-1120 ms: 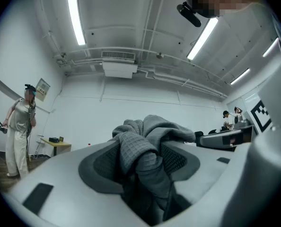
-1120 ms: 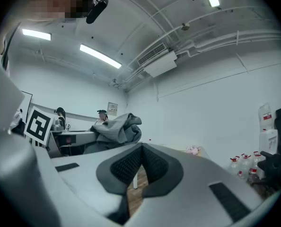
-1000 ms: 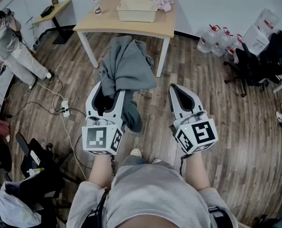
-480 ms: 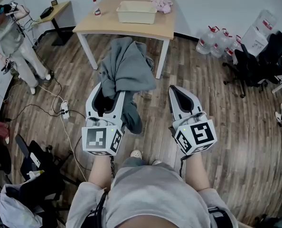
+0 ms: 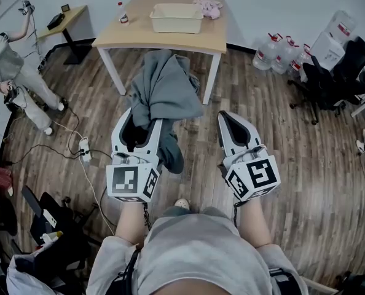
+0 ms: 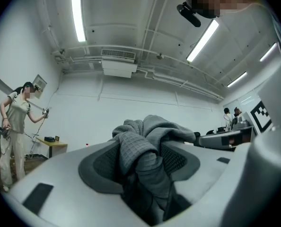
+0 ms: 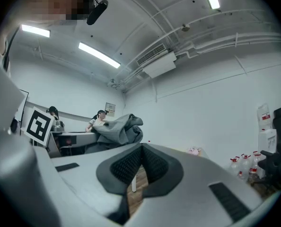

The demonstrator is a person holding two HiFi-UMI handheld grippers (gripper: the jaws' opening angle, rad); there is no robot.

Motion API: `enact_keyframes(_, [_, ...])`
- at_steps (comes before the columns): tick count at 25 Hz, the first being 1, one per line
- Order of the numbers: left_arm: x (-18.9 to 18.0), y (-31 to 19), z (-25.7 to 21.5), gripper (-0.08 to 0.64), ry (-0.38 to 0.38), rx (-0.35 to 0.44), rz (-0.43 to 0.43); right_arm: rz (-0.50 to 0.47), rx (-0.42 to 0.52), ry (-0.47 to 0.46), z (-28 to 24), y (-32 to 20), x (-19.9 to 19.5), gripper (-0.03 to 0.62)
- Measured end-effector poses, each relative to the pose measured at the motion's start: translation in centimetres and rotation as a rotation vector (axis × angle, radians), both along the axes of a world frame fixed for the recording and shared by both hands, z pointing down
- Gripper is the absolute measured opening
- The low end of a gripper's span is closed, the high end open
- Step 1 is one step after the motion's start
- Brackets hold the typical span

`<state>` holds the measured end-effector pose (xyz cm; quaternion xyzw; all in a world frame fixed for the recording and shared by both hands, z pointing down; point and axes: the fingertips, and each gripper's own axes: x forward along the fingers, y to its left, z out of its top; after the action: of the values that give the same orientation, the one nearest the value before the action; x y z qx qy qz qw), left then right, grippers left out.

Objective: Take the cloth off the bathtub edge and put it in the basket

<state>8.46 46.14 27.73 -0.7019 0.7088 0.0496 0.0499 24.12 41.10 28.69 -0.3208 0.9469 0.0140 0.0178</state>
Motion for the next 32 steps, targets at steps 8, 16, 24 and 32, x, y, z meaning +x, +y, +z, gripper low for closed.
enact_keyframes(8, [-2.0,-2.7,1.1,0.256,0.017,-0.012,0.034,0.021,-0.012,0.011,1.1,-1.6,-2.0,0.006])
enact_keyframes(16, [-2.8,-8.3,0.9,0.256,0.015,-0.005,0.022,0.021,-0.023,-0.005,1.2,-7.9,-2.7,0.006])
enact_keyframes(24, [-3.7,-16.0,0.5,0.256,0.008,0.005,-0.031,-0.053,-0.006,-0.005,0.5,-16.6,-4.5,0.006])
enact_keyframes(32, [-3.3,-23.3,0.3,0.256,0.014,0.011,-0.079,-0.111,0.003,0.007,0.3,-24.6,-4.7,0.006])
